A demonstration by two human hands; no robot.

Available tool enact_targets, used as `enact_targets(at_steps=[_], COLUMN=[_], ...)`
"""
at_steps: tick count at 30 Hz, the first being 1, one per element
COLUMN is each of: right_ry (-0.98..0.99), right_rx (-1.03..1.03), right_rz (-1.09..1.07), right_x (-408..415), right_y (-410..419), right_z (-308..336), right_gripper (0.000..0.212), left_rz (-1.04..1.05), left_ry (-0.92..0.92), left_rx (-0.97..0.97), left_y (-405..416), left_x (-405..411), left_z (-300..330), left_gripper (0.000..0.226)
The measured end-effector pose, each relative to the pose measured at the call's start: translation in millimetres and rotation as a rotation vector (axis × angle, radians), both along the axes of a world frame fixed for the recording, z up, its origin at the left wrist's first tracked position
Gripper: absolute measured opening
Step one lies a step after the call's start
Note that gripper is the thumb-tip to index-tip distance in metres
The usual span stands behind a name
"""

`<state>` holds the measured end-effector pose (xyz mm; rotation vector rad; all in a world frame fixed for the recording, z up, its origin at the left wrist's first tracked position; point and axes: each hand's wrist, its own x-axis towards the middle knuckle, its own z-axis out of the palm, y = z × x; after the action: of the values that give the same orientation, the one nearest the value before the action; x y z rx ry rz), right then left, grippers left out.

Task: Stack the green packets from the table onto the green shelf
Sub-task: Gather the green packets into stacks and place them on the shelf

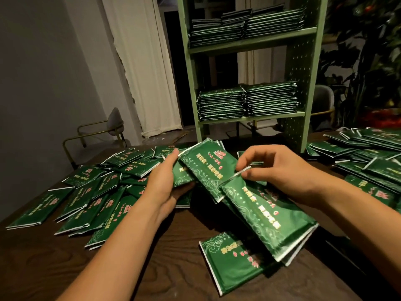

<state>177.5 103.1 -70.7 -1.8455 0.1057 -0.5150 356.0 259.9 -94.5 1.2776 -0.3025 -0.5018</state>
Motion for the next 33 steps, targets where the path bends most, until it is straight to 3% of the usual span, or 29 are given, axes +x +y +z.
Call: enact_targets(at_steps=[5,8,13,18,23,25,28,31,33], right_ry=[0.158,0.169,-0.099,-0.330,-0.372,-0.380,-0.422,-0.353,-0.157], right_rx=[-0.187,-0.325,-0.485,-0.710,-0.893,-0.905,-0.846,-0.704,-0.526], right_rz=[-0.043,-0.103,-0.526,-0.327,-0.166,-0.148,-0.178,-0.309,-0.331], right_x=[1,5,3,5,28,32,32,27,19], right_y=[-10,-12,-13,12,30,30,33,20,8], right_z=[-3,-6,1,8,-10,-15,-15,-12,-12], right_gripper=[0.017,0.021,0.035,0.037,0.043,0.045,0.045,0.064,0.084], left_rz=[-0.224,-0.232,-0.074,-0.232,-0.424,-0.464,-0.365,-0.235,-0.187], left_ry=[-0.121,-0.146,-0.111,-0.155,-0.302,-0.400,-0.471,-0.350,-0.203], left_rx=[0.071,0.143,0.061,0.052,0.076,0.144,0.192,0.162,0.097], left_y=[5,4,1,-6,-9,-7,-6,-8,-8], left_x=[-5,-10,-10,-21,-29,-26,-28,-29,-27], left_z=[4,4,-2,-6,-11,-12,-12,-11,-9], left_gripper=[0.036,0.033,0.025,0.010,0.040,0.041,0.036,0.029,0.028])
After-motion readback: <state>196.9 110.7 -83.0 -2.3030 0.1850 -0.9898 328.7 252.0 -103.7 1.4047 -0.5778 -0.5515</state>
